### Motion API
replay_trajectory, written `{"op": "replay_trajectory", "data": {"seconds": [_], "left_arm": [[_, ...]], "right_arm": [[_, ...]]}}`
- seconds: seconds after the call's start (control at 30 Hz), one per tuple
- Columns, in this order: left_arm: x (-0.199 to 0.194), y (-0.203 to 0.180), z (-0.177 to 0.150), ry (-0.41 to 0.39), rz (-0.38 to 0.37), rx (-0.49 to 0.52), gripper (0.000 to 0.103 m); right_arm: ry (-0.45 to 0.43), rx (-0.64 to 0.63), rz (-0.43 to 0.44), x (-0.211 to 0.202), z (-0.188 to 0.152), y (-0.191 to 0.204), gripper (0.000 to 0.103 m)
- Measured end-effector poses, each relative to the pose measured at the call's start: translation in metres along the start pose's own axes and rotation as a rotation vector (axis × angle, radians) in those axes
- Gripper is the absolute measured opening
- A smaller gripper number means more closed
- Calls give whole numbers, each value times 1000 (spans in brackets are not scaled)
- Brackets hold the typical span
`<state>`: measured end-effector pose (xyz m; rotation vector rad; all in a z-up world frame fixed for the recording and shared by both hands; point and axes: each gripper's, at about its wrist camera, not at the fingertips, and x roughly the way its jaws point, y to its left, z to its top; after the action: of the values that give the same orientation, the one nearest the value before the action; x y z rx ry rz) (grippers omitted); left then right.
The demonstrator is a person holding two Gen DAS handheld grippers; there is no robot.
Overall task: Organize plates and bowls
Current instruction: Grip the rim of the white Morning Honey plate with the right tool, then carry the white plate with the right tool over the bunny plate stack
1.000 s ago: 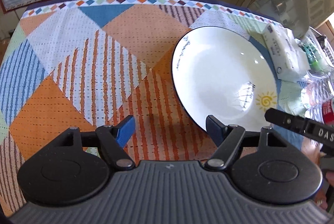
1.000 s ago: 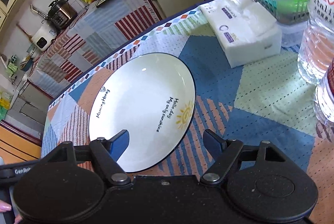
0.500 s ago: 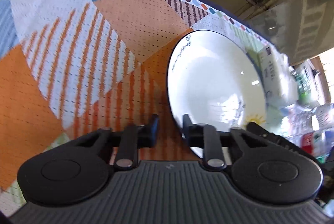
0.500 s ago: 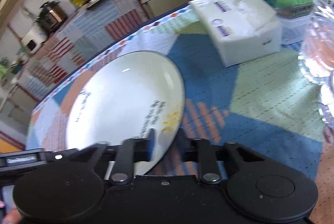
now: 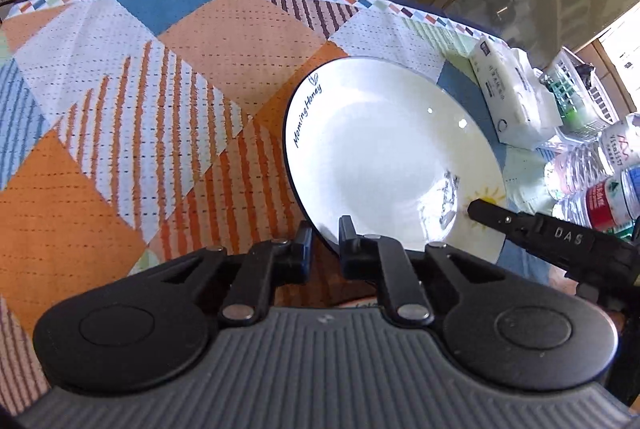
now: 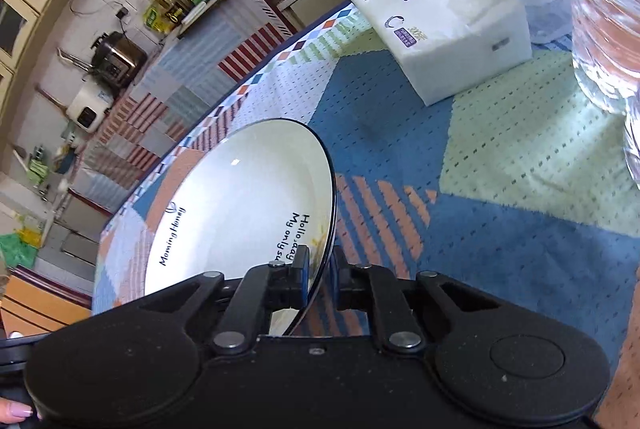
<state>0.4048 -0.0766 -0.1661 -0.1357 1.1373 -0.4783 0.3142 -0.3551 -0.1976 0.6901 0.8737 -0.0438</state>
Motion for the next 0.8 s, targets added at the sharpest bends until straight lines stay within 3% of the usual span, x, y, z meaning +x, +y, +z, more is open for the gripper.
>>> {"op": "replay_trajectory", "data": {"seconds": [0.17, 0.43, 0.8], "left_arm": [[-34, -18, -7, -64, 66, 100, 11], [-92, -32, -22, -92, 71, 165, 12], [-172, -34, -87, -88, 73, 190, 13]], "right_arm": [[-1, 5, 52, -16, -12, 4, 17], [-53, -34, 128, -58, -24, 20, 18], [-65, -108, 213, -121, -78, 36, 19]]}}
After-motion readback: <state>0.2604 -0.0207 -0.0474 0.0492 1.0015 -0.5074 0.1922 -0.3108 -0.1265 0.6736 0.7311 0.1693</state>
